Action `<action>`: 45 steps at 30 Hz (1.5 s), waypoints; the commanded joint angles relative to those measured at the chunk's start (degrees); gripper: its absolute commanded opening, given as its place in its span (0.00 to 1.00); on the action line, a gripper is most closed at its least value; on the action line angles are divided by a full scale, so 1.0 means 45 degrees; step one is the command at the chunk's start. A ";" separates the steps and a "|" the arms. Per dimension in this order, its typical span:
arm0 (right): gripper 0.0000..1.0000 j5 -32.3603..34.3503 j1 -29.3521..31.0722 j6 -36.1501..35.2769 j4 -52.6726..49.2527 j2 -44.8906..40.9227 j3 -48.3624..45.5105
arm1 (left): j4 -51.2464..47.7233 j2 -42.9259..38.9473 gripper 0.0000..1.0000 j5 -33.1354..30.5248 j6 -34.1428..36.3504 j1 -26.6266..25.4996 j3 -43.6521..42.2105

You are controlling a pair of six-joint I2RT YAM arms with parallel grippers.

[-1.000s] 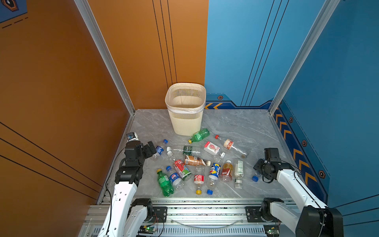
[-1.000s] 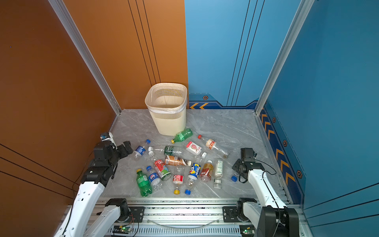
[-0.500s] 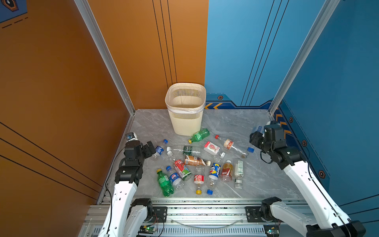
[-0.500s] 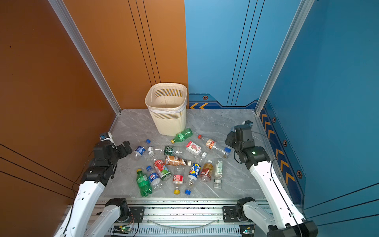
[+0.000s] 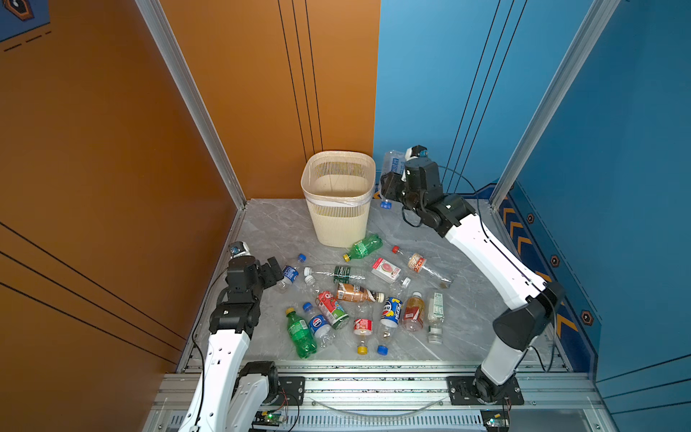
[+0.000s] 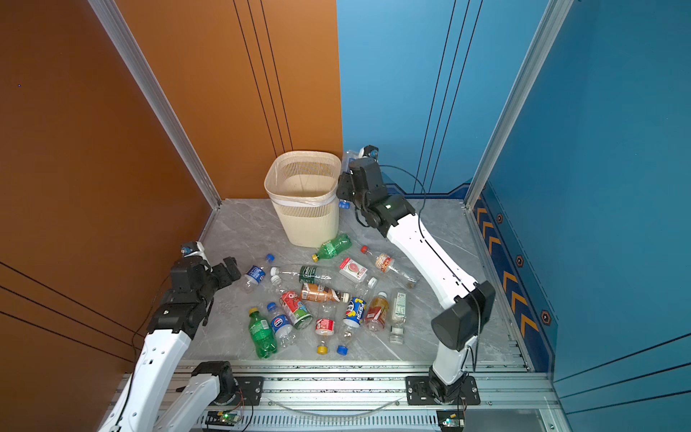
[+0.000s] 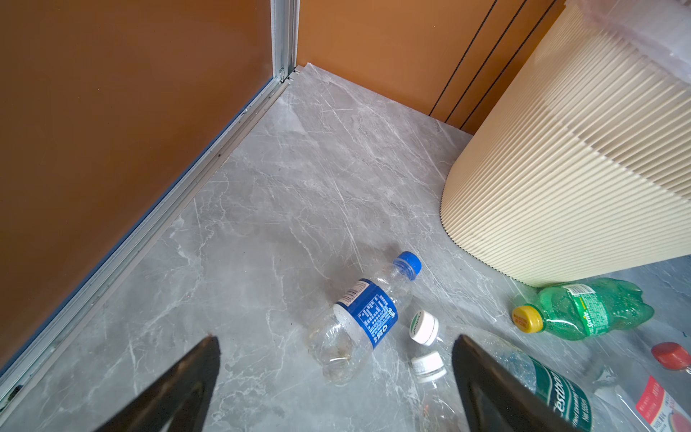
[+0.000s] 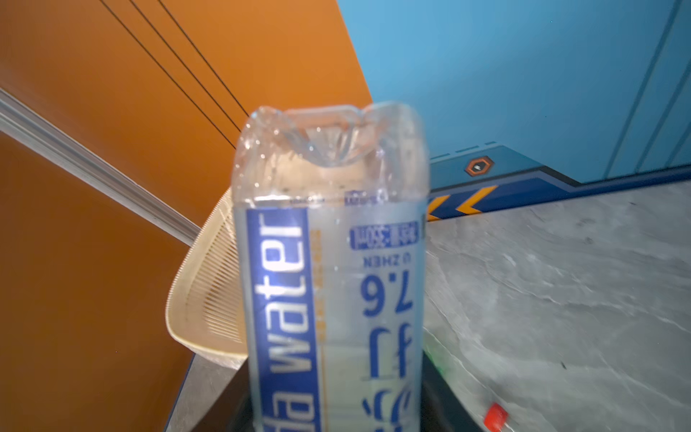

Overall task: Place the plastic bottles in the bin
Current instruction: 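Carry the water bottle over the wastebasket and release it with the right gripper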

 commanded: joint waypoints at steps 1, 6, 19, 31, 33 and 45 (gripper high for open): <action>0.48 -0.0054 0.0155 -0.0544 -0.0156 0.0940 0.1785 | -0.0239 0.0035 0.98 0.0105 -0.0087 0.0115 0.0327; 0.48 -0.0249 0.0172 -0.0940 0.0209 0.2458 0.3457 | -0.0207 0.0144 0.98 0.0248 -0.0104 0.0132 0.0323; 0.48 -0.0553 -0.0028 -0.1143 0.1132 0.5119 0.5800 | -0.0159 0.0347 0.97 0.0411 -0.0105 0.0176 0.0346; 0.59 -0.0767 -0.0185 -0.1122 0.0903 0.5465 0.5800 | -0.0100 0.0445 0.98 0.0549 -0.0107 0.0273 0.0352; 0.71 -0.0777 -0.0224 -0.1160 0.0830 0.5347 0.5800 | -0.0120 0.0483 0.98 0.0553 -0.0104 0.0274 0.0352; 0.90 -0.0914 -0.0404 -0.1579 0.1248 0.1066 0.2566 | -0.0217 0.0779 0.98 0.0760 -0.0123 0.0289 0.0444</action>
